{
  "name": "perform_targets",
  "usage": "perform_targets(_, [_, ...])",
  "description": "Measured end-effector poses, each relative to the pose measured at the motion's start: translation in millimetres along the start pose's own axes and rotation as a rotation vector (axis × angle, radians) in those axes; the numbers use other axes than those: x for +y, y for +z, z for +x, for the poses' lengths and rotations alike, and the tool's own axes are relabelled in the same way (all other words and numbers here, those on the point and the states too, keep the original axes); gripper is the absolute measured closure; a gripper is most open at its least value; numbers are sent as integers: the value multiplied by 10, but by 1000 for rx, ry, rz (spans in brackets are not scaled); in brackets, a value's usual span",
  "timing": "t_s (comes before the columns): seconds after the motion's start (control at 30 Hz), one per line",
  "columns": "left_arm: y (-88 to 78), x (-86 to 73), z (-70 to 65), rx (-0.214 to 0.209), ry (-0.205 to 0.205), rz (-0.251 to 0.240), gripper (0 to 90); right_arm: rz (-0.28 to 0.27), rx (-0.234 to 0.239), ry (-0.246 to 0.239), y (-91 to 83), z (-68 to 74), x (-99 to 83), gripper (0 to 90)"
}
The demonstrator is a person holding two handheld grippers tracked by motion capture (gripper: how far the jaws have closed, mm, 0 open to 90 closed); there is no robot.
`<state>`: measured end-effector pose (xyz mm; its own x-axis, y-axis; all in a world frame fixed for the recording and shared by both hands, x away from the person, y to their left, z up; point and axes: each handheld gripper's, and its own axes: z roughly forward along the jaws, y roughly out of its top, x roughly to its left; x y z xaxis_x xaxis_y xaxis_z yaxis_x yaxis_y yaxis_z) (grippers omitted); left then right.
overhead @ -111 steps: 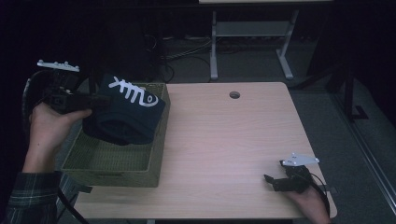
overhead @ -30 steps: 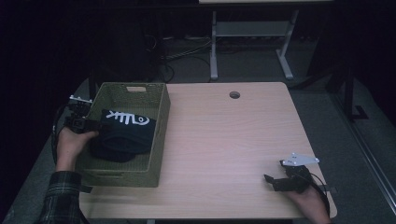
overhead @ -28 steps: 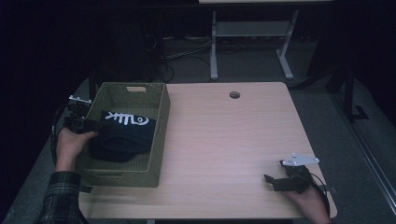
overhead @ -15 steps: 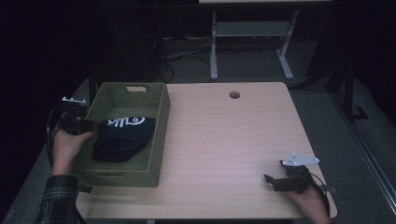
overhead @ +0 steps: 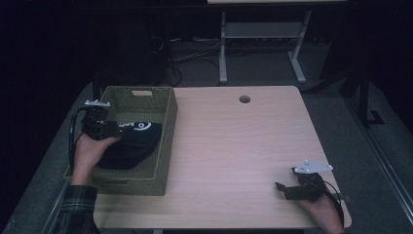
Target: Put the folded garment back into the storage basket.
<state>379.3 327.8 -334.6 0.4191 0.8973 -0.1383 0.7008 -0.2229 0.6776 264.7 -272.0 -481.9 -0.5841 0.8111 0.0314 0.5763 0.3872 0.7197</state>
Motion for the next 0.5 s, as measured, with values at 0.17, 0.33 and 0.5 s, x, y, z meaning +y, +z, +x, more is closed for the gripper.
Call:
perform_targets(0.17, [33, 62, -239, -25, 33, -26, 148, 0, 0, 0, 0, 0, 0, 126])
perform_targets(0.33, [69, 104, -496, -54, 73, -43, 142, 0, 0, 1, 4, -1, 4, 124])
perform_targets(0.5, [110, 129, -752, -83, 103, -57, 142, 0, 0, 0, 4, -1, 4, 124])
